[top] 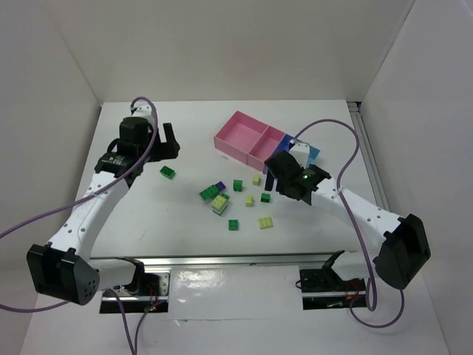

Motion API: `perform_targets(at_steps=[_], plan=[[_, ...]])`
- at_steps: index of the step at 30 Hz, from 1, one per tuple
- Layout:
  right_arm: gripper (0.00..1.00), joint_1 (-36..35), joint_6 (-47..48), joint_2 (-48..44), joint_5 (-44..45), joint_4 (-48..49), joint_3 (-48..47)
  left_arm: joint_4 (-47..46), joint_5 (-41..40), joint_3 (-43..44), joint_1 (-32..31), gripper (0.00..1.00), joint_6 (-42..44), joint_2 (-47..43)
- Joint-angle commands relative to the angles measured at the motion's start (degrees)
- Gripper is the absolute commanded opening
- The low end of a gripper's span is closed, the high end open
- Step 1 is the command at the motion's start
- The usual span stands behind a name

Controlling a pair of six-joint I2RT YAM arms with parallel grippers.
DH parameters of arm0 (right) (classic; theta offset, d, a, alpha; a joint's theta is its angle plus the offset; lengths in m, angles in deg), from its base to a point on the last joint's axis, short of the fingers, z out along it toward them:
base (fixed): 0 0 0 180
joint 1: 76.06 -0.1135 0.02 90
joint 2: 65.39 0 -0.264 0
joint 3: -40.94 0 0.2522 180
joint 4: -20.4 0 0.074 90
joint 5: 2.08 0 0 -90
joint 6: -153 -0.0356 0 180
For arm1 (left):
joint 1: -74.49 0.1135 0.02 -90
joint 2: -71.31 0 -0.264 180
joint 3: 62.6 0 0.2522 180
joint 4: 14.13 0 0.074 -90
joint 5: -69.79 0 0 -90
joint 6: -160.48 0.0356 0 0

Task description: Sort the legos into containers by color

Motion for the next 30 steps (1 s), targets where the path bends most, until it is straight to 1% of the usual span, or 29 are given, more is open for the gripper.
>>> perform_targets(at_steps=[1,2,5,7,9,11,12,13,15,16,17,18,19,21,23,26,28,29,30], plan=[[1.00,-0.3,-1.2,-1.5,-1.3,5.5,2.8,3.6,2.1,3.7,-0.3,1.00,2.9,0.0],[1.00,-0.9,-1.8,-2.1,-1.9,6.2,3.4,3.6,0.5,3.7,-0.3,1.00,2.9,0.0],[1.00,-0.9,-3.1,-2.7,-2.4,7.3,4.3,2.7,-4.4,1.9,0.4,1.00,-3.0,-0.6],[1.00,-1.4,-3.7,-3.2,-1.6,7.8,4.3,3.5,0.2,1.9,2.6,1.00,-5.3,-0.6],[1.00,-1.4,-3.7,-3.2,-1.1,7.8,4.8,3.5,5.8,1.2,3.3,1.00,-5.8,0.5],[1.00,-1.4,-3.1,-3.7,-1.1,8.5,5.5,4.1,8.0,1.2,3.8,1.00,-5.3,1.9],[1.00,-1.4,-2.4,-3.7,-1.1,9.0,5.5,4.1,7.3,1.2,3.8,1.00,-5.8,2.8],[1.00,-1.4,-2.4,-3.7,-1.7,9.0,6.0,5.4,6.0,1.2,3.8,1.00,-8.6,5.0],[1.00,-1.4,-1.8,-4.4,-2.3,9.0,6.6,9.6,4.5,4.0,3.8,0.95,-11.9,8.4],[1.00,-1.4,-1.3,-5.0,-2.3,9.7,7.3,11.1,3.0,5.0,3.8,0.95,-15.4,10.2],[1.00,-1.4,-1.3,-5.5,-3.0,10.6,7.3,14.1,2.0,6.1,3.1,0.94,-16.9,13.9],[1.00,-1.4,-0.6,-6.5,-3.0,11.2,8.7,15.3,0.5,7.7,2.5,0.94,-18.6,15.6],[1.00,-1.4,0.2,-7.1,-3.9,12.4,9.2,16.3,-3.6,8.3,2.5,0.94,-21.7,16.9],[1.00,-1.9,0.9,-8.7,-4.8,13.6,10.6,17.5,-6.5,9.3,1.1,0.94,-24.0,20.3],[1.00,-1.9,1.6,-9.5,-5.3,14.4,10.6,17.5,-7.9,9.9,1.1,0.95,-27.7,21.9],[1.00,-1.9,2.2,-10.0,-5.3,13.9,10.6,17.5,-7.9,11.0,1.1,0.94,-30.9,26.6],[1.00,-1.9,2.7,-10.0,-5.3,13.9,10.6,17.5,-7.3,12.6,1.6,0.90,-32.5,29.5],[1.00,-1.9,2.7,-10.0,-5.3,13.9,10.6,17.5,-7.3,13.1,1.6,0.87,-34.4,32.3],[1.00,-1.9,3.2,-10.6,-5.3,13.9,10.6,17.5,-7.3,13.6,1.6,0.87,-35.4,33.5]])
